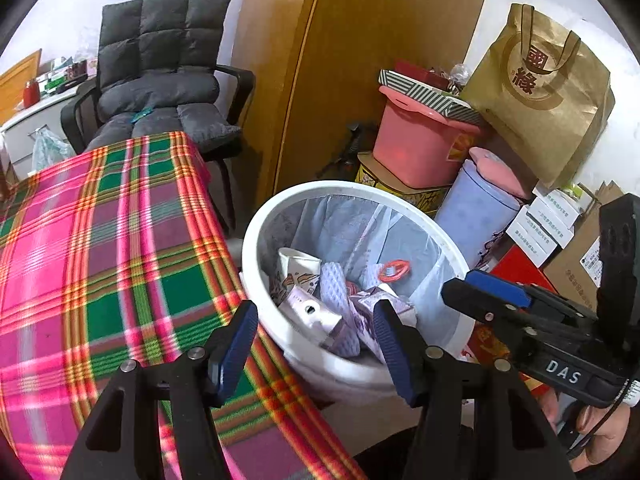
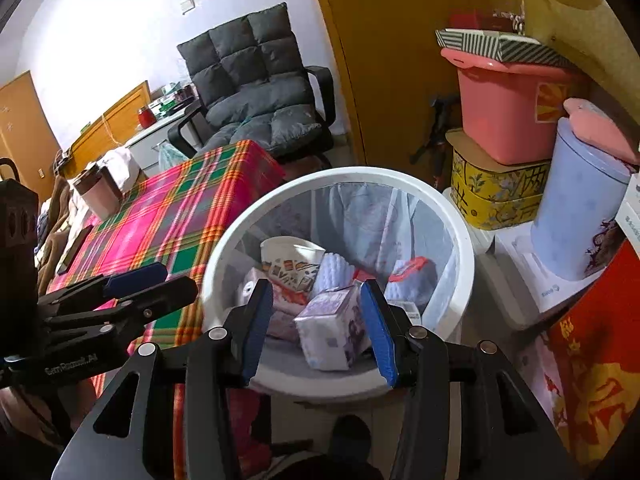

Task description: Collect trash

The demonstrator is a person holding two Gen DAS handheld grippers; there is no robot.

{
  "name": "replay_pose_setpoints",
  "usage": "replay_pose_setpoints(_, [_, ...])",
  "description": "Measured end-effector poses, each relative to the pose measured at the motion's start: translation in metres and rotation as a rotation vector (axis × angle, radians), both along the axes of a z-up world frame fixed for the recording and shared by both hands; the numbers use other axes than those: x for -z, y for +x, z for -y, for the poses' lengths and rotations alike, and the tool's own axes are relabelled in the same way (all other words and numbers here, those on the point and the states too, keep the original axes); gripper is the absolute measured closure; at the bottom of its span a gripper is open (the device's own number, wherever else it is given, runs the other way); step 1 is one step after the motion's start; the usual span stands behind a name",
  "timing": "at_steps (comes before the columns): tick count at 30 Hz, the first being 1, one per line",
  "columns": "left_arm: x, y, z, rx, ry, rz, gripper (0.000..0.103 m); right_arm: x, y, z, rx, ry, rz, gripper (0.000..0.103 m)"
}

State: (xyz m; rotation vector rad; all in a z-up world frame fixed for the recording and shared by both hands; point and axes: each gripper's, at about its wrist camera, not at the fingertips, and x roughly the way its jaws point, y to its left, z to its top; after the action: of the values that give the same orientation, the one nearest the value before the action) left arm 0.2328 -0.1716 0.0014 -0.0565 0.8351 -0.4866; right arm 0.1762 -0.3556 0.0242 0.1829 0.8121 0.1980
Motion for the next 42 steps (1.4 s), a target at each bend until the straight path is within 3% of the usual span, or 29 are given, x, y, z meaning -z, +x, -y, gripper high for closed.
replay_pose_setpoints(28, [-0.027, -0.128, -0.073, -0.155, 0.043, 0.108, 0.043, -0.022, -0.087, -0.053, -0.126, -0.071, 0.073, 0.055])
replay_pose_setpoints(42, [-0.028, -0.148, -0.083, -0.179, 0.040, 0.100, 0.043, -0.022, -0.097, -0.059, -0.131, -0.076, 0.075, 0.055])
